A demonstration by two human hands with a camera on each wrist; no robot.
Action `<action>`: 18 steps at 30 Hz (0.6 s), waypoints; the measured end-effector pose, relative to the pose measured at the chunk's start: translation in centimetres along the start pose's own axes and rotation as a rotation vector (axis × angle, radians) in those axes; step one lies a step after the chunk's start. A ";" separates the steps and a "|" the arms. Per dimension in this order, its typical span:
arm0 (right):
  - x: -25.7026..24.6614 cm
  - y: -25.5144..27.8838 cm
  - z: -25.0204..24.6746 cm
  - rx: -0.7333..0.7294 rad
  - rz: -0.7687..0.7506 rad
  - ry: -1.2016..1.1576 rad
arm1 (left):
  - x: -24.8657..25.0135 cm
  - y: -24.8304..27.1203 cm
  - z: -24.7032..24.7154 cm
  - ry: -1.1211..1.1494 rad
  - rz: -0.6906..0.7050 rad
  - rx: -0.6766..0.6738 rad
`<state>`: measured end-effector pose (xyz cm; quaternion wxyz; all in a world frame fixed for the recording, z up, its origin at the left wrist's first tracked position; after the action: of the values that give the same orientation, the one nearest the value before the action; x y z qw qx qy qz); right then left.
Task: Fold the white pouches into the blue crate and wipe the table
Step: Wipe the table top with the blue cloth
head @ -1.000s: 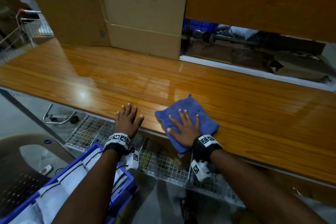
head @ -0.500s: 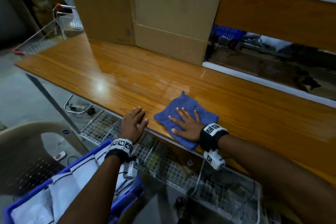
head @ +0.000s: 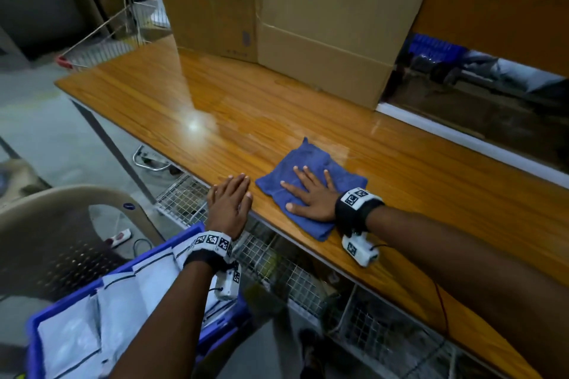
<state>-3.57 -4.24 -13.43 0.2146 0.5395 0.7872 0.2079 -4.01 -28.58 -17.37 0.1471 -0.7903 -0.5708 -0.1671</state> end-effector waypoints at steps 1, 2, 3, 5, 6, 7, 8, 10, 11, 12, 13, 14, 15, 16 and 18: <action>-0.5 0.0 0.3 0.001 -0.021 0.010 | 0.1 -0.1 -0.2 -0.005 -0.009 -0.004; -0.6 0.4 0.5 -0.001 -0.048 0.021 | 0.1 -0.3 -0.2 -0.013 -0.010 -0.009; -0.4 0.9 0.7 -0.005 -0.079 0.031 | 0.1 -0.3 -0.1 -0.024 -0.007 -0.012; 0.9 1.9 1.0 -0.019 -0.121 0.052 | -0.1 -0.3 0.1 -0.036 -0.008 -0.014; 1.9 2.1 0.9 -0.020 -0.115 0.048 | -0.1 -0.3 0.2 -0.039 -0.018 -0.014; 3.2 1.9 0.7 -0.018 -0.088 0.028 | -0.2 -0.3 0.2 -0.044 -0.029 -0.018; 4.5 1.5 0.3 -0.014 -0.041 -0.002 | 0.0 -0.3 0.1 -0.048 -0.041 -0.026; 6.9 0.4 -0.8 0.000 0.091 -0.068 | 0.3 -0.6 -0.3 -0.050 -0.061 -0.045; 7.8 -0.4 -1.4 0.004 0.152 -0.092 | 0.3 -0.8 -0.6 -0.051 -0.075 -0.059; 8.4 -1.1 -2.1 0.004 0.199 -0.112 | 0.3 -1.2 -0.8 -0.057 -0.097 -0.075; 8.6 -1.9 -2.6 0.005 0.227 -0.132 | 0.2 -1.6 -0.9 -0.073 -0.125 -0.094; 8.6 -2.6 -3.0 0.005 0.241 -0.142 | 0.0 -2.1 -1.0 -0.091 -0.156 -0.114; 8.5 -3.2 -3.3 0.001 0.242 -0.148 | -0.2 -2.6 -1.1 -0.105 -0.183 -0.134; 8.6 -3.7 -3.5 -0.011 0.232 -0.142 | -0.3 -3.1 -1.2 -0.114 -0.199 -0.155; 10.0 -4.2 -3.8 -0.044 0.189 -0.117 | -0.3 -4.1 -1.4 -0.128 -0.207 -0.194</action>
<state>-12.14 3.35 -13.80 0.2516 0.6176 0.7142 0.2128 -8.14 -28.20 -16.09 0.0154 -0.7469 -0.6384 -0.1852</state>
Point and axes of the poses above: each hand's wrist, its own y-axis away from the middle knuckle, its own z-axis out of the palm, x = y × z, the point moved 3 cm from there along -y, towards the middle knuckle, and after that the axes turned 11 degrees about -x, right-handed, at the moved point
